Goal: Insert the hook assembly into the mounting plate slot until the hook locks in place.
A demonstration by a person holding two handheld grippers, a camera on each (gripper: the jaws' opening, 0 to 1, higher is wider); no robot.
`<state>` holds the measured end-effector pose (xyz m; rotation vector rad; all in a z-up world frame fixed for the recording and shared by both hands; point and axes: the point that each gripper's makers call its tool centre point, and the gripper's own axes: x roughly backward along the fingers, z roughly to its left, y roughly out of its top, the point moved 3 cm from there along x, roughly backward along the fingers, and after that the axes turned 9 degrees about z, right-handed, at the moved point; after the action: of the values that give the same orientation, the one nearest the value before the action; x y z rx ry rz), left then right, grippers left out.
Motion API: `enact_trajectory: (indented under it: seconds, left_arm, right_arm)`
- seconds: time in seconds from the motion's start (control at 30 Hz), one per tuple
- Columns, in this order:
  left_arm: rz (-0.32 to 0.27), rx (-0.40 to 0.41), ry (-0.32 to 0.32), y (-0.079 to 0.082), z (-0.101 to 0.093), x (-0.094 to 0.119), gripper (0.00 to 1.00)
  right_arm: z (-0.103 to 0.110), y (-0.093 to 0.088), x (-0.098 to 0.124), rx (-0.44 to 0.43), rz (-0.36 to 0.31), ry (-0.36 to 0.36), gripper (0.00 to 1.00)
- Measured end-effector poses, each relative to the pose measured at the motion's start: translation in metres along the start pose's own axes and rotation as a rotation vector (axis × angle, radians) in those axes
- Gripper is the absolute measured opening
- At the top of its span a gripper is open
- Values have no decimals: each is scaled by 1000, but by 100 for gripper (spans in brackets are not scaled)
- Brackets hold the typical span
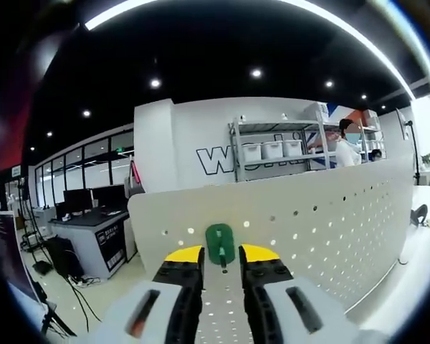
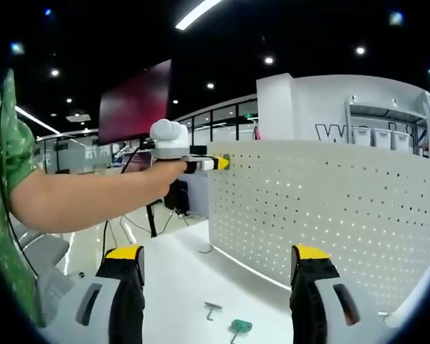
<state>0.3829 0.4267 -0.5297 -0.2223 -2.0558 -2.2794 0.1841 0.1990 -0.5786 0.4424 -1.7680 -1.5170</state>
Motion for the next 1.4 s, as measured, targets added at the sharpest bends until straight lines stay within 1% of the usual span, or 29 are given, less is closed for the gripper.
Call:
enact_trajectory:
  seconds: [0.13, 0.53, 0.8, 0.97, 1.2, 1.4]
  left_arm:
    - [2, -3, -5, -3, 0, 2, 22]
    - [12, 9, -29, -13, -2, 25, 28]
    - [-9, 17, -54, -10, -6, 40, 29]
    - [-22, 25, -91, -11, -12, 54, 30]
    - [-19, 13, -144, -25, -27, 81, 30]
    - [-8, 20, -170, -36, -33, 102, 30]
  right_arm:
    - [2, 1, 1, 3, -1, 0, 86]
    - [8, 3, 2, 11, -2, 7, 86]
    - [11, 6, 5, 21, -6, 6, 86]
    - [14, 8, 8, 25, -10, 3, 86]
    - [19, 8, 12, 28, -11, 2, 86]
    - [24, 8, 18, 28, -15, 0, 86]
